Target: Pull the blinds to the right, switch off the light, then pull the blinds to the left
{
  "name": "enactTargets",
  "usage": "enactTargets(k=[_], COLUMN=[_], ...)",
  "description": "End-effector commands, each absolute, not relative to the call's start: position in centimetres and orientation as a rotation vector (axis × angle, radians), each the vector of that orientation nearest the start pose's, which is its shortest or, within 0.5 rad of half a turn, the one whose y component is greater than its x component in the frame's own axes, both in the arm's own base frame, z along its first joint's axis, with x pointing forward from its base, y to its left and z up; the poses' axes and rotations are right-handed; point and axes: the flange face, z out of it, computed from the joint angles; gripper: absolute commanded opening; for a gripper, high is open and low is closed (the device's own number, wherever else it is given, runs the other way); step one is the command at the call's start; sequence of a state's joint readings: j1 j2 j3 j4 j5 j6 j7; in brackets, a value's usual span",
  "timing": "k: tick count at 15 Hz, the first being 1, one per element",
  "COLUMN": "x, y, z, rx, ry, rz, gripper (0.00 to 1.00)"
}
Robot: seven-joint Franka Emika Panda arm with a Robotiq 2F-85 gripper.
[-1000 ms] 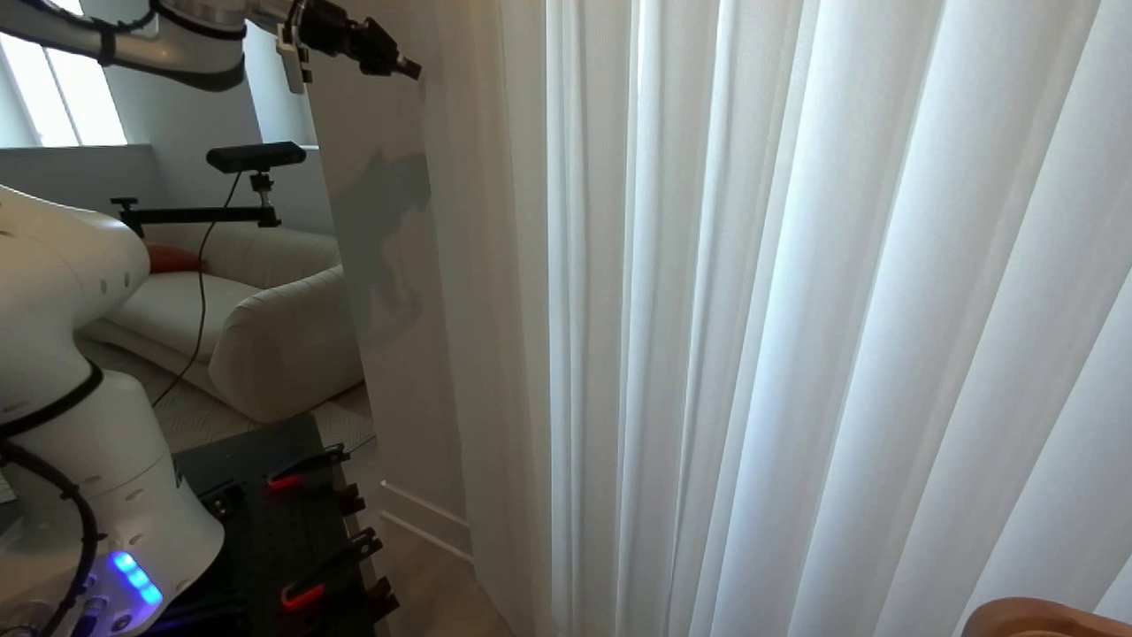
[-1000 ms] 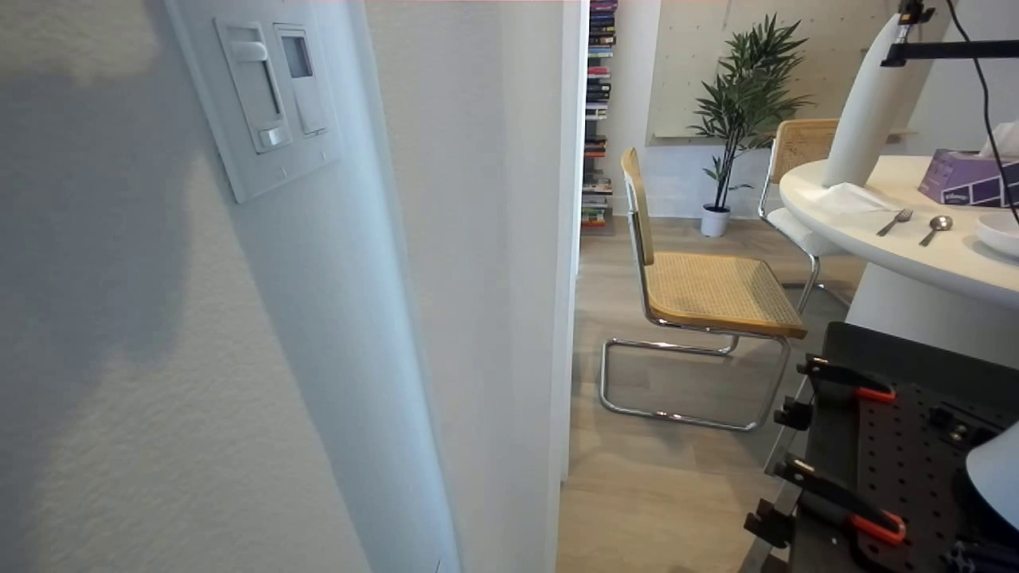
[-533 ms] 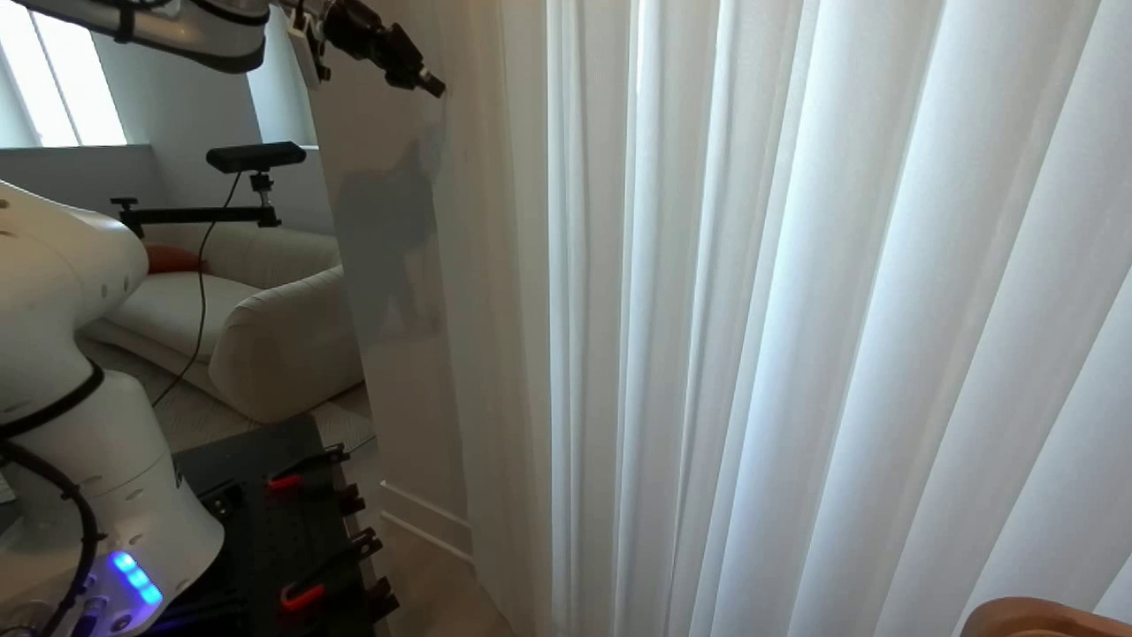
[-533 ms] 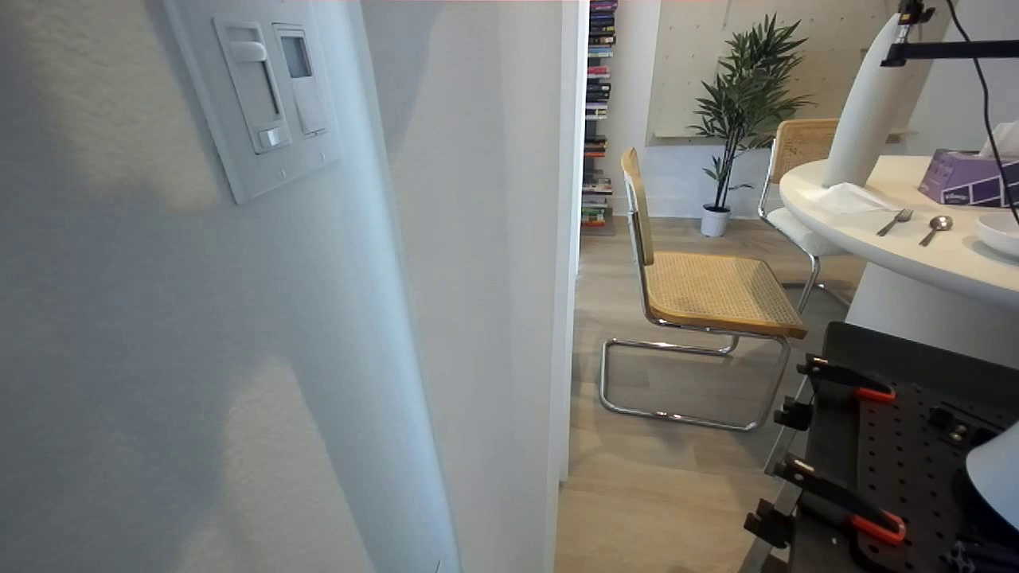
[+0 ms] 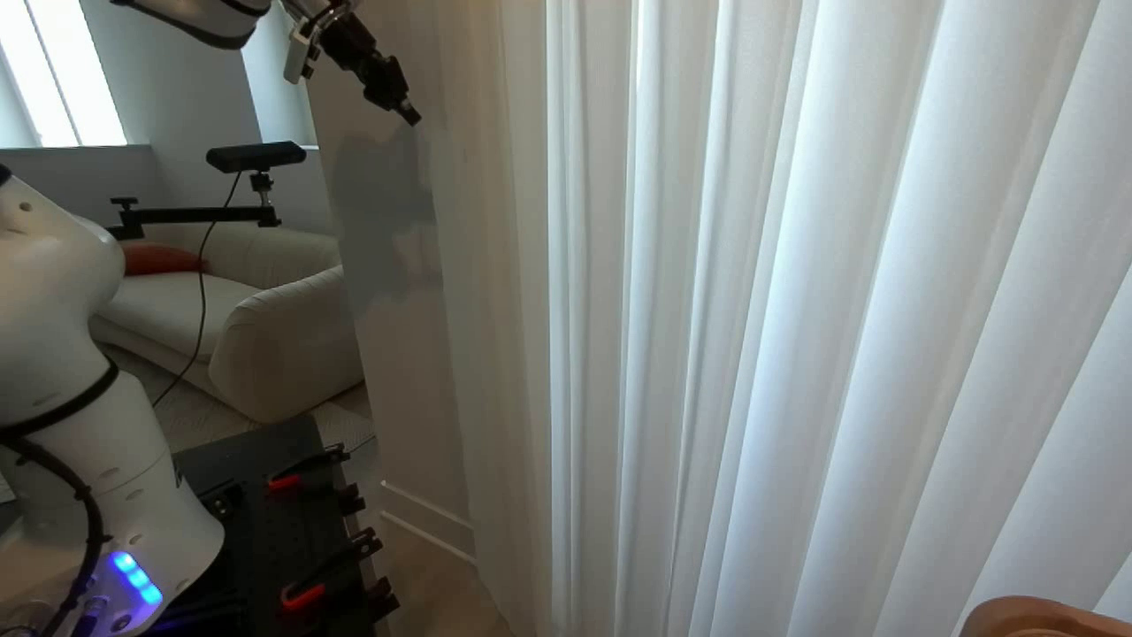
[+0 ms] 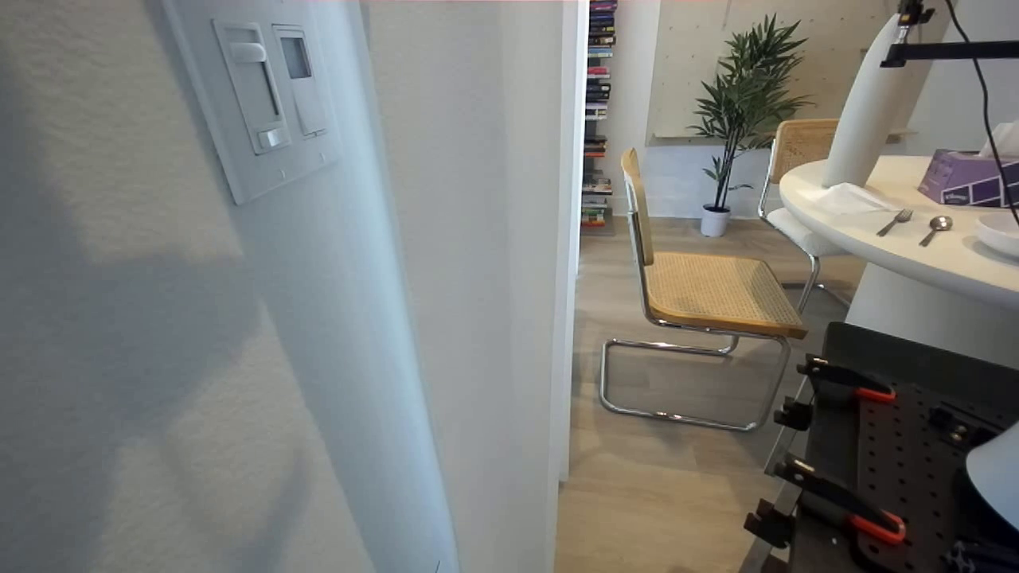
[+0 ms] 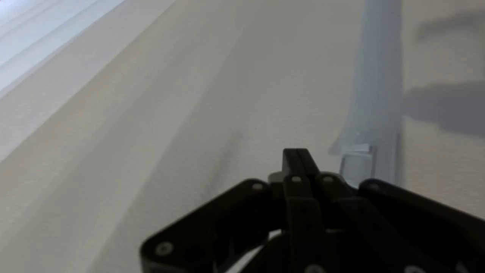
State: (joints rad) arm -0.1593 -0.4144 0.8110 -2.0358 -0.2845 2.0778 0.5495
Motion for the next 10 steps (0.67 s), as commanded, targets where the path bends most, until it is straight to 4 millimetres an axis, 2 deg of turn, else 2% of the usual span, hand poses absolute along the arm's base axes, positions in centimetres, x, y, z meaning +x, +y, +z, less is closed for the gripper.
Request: enactTargets(k=[1,4,10], x=[37.1,36.7,37.2], y=[37.8,39.6,39.5], z=[59.9,60.2,61.7], rx=[-3.201,-3.164,-3.109], ry=[-0.504,-0.528,-0.506], rz=[-0.747,-0.836,-1.317], gripper=[0.0,0.0,0.0])
